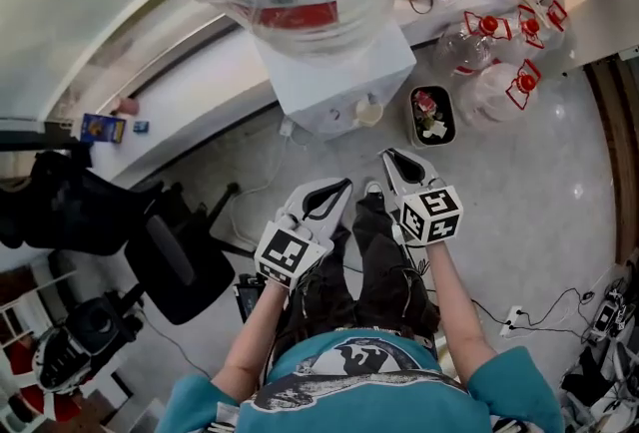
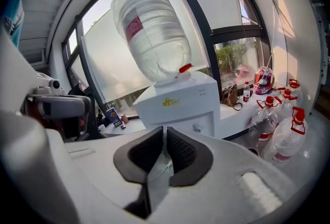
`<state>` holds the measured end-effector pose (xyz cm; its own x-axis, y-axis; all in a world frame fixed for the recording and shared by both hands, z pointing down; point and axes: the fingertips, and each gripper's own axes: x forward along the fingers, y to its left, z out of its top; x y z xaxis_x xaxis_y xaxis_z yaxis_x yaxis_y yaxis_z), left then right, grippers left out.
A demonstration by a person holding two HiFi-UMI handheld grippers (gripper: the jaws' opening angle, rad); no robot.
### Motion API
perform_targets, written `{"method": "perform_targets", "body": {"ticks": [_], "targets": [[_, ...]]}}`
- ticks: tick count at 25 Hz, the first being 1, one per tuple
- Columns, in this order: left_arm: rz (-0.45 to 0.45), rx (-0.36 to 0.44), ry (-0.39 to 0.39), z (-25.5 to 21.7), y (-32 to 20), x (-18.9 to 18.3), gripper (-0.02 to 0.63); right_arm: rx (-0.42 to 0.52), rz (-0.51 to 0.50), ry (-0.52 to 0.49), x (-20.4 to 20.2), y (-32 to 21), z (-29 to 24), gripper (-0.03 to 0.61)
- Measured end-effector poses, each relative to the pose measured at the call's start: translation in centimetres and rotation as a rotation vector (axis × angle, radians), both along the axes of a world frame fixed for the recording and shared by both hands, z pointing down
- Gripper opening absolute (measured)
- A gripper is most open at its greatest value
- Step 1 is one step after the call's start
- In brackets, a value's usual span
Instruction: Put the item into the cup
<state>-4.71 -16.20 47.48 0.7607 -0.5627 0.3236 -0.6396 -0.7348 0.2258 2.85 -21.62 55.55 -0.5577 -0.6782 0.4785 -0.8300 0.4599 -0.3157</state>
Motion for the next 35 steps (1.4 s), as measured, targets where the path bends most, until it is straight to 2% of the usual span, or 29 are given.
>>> {"method": "perform_targets", "body": {"ticks": [3,10,19,27,35], "targets": [[-0.012,-0.032,-0.002,0.9,-1.6,0.6,0.011,-0.02,0.013,0.011,0.3,-2.3,3.3,0.026],[-0.01,-0.045,0.007,4.5,-3.5,1.9,0.011,-0.078,0.072,0.006,1.4,-6.2,10.6,0.026],[0.039,-0.055,-0.02,7.7,-4.4,3.3,0.011,-0.135,0.053,0.029,0.8,-10.3,18.1,0.026],[0.064,-0.091,-0.041,10.1,-3.8,4.0,0.011,-0.206,0.034,0.041,-0.4,-12.6,23.0,0.026],[0.059,-0.117,-0.055,11.6,-3.4,3.7,0.009,-0.233,0.054,0.033,-0.5,-14.2,25.0,0.028]]}}
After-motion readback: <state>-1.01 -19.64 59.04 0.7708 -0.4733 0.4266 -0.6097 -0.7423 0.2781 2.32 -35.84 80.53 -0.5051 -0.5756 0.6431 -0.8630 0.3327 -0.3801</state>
